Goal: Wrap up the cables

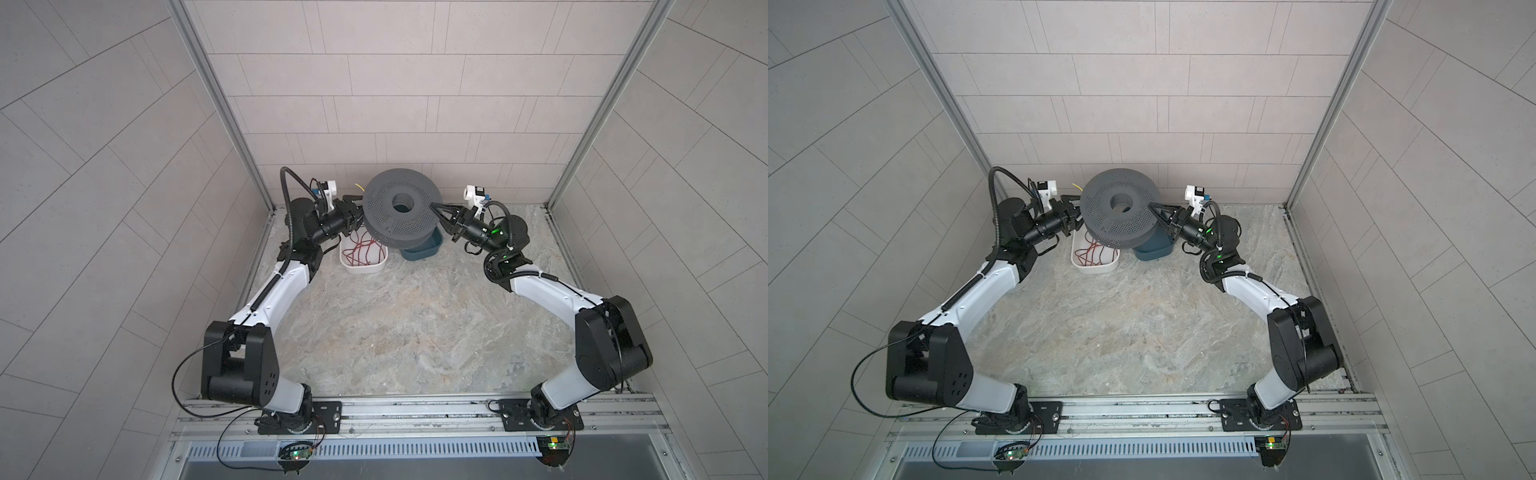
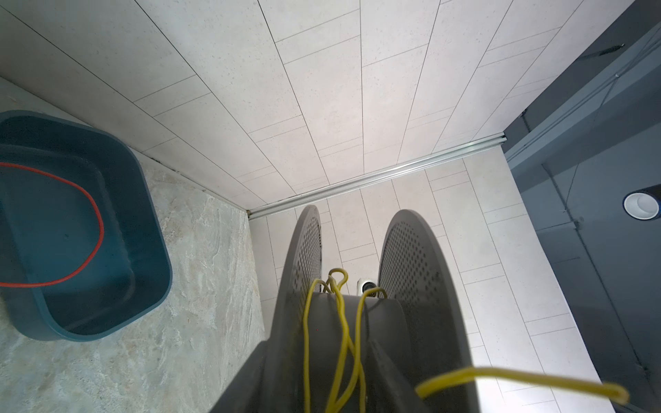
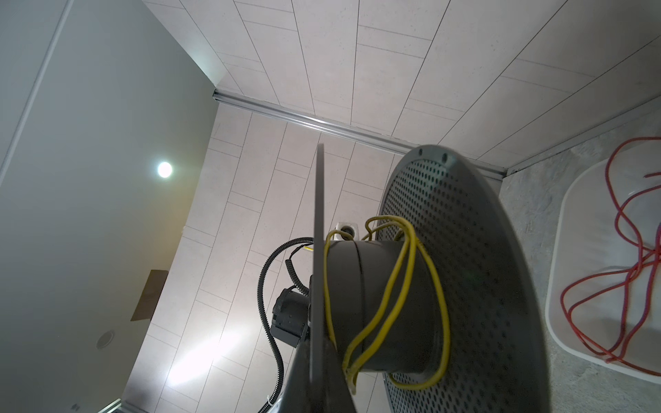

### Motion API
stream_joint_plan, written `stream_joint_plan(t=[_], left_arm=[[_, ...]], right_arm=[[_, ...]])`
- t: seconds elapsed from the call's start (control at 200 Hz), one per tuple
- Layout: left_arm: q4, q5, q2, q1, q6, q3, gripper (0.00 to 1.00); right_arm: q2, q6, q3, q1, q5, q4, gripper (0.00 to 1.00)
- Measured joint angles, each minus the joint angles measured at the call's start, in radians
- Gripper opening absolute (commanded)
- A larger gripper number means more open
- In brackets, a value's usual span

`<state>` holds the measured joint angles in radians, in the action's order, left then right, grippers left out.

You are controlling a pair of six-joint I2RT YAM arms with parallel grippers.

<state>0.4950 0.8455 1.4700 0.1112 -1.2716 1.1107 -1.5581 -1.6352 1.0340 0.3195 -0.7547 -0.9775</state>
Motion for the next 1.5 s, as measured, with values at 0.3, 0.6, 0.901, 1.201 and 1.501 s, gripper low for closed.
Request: stream_joint_plan(t=[0.3,0.6,0.901,1.201,1.501], left_arm=[[-0.022,0.01,0.0,-0.007,0.008,-0.022,0.66],[-0.066,0.021,0.0,-0.02,0.034,-0.05,0.68],[-0.158,0.03,-0.008,-0.027,0.095,-0.05,0.75],[-0.278,0.031,-0.051,-0.028,0.181,-0.049,0.79],[-0.351,0.024,-0.086,-0.03,0.239,-0.049,0.82]], right_arm=[[0.004,0.0,-0.036,-0.039,0.045,0.006,0.0],[0.036,0.004,-0.13,-0.11,0.067,0.045,0.0],[0.133,0.0,-0.291,-0.22,0.05,0.008,0.0],[0.153,-0.025,-0.497,-0.333,-0.002,-0.128,0.0],[0.106,-0.045,-0.594,-0.417,-0.069,-0.288,0.0]])
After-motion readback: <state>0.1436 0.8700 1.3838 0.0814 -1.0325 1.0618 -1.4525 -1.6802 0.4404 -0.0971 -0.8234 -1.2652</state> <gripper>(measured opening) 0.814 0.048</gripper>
